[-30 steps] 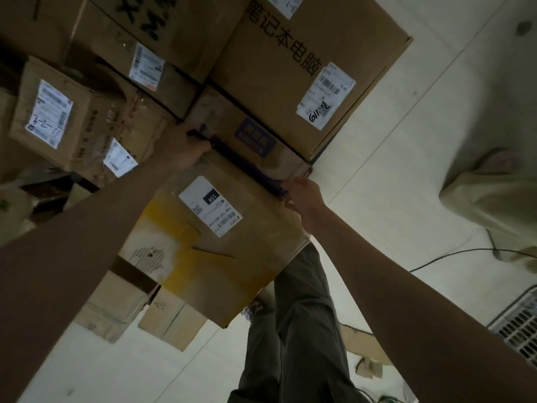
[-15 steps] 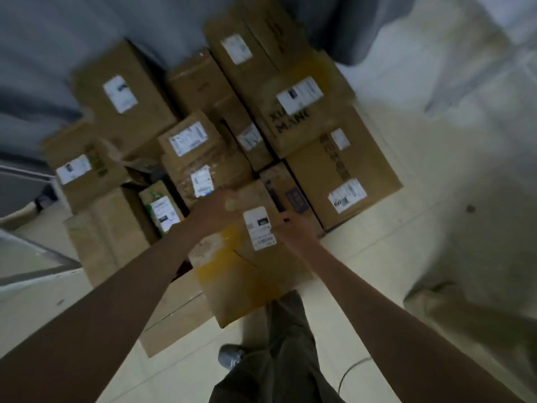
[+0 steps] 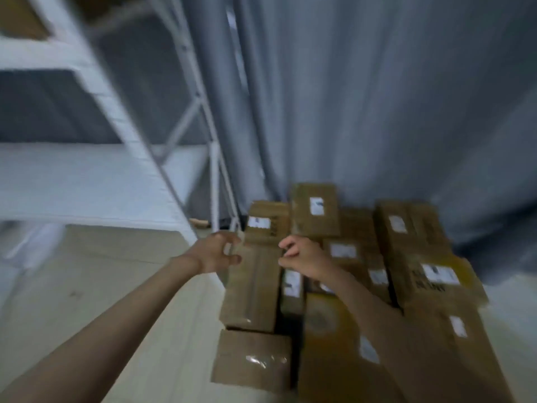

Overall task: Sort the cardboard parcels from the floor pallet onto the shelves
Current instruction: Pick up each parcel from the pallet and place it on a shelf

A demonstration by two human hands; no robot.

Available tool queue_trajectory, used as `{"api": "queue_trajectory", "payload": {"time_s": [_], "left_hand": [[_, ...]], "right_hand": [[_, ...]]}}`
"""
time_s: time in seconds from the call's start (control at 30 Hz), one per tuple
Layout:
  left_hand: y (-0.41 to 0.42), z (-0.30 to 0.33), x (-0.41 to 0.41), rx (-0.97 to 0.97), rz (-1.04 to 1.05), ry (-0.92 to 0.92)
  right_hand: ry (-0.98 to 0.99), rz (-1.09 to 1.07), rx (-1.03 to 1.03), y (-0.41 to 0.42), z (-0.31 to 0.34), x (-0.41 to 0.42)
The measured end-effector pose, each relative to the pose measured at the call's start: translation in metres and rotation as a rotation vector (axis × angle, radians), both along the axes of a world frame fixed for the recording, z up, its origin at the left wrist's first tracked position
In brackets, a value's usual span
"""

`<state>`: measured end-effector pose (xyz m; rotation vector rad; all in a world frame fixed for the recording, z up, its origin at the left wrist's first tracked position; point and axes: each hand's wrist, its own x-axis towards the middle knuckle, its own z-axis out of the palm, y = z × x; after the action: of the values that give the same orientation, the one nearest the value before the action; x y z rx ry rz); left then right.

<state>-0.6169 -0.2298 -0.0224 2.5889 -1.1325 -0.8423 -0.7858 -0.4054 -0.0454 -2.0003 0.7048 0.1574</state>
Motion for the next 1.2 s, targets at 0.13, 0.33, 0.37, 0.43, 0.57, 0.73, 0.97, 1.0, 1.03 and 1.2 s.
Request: {"api": "queue_trajectory", "payload": {"time_s": [0.13, 0.33, 0.37, 0.43, 0.57, 0.73, 0.97, 1.0, 1.03, 1.2], "left_hand": [[0.122, 0.088, 0.044, -0.067, 0.159, -0.131], [0.273, 0.176, 0.074, -0.135, 0.395, -0.242], [0.292, 0.185, 0.078, -0.146, 0.422, -0.261], [0.323, 0.200, 0.086, -0.177, 0.482, -0.290], [0.364, 0.218, 0.108, -0.202, 0.562, -0.332], [0.385, 0.239, 0.156, -0.185, 0.593, -0.395], [0.408, 0.267, 0.223, -0.209, 0.646, -0.469], [0.415, 0.268, 0.231, -0.209, 0.656, -0.478], [0.422, 0.268, 0.238, -0.203, 0.663, -0.482], [0.469, 0.266, 0.280, -0.174, 0.710, -0.493]], "right_hand": [[-0.139, 0.187, -0.115, 0.097, 0.087, 0.091], [-0.281, 0.458, -0.137, 0.225, 0.191, 0.180], [-0.292, 0.501, -0.151, 0.241, 0.202, 0.190], [-0.313, 0.565, -0.165, 0.268, 0.221, 0.209], [-0.346, 0.643, -0.201, 0.304, 0.246, 0.246], [-0.404, 0.682, -0.256, 0.321, 0.271, 0.300], [-0.489, 0.698, -0.249, 0.332, 0.304, 0.389], [-0.498, 0.711, -0.243, 0.339, 0.305, 0.401], [-0.503, 0.727, -0.238, 0.347, 0.306, 0.412], [-0.499, 0.792, -0.205, 0.401, 0.298, 0.463]]}}
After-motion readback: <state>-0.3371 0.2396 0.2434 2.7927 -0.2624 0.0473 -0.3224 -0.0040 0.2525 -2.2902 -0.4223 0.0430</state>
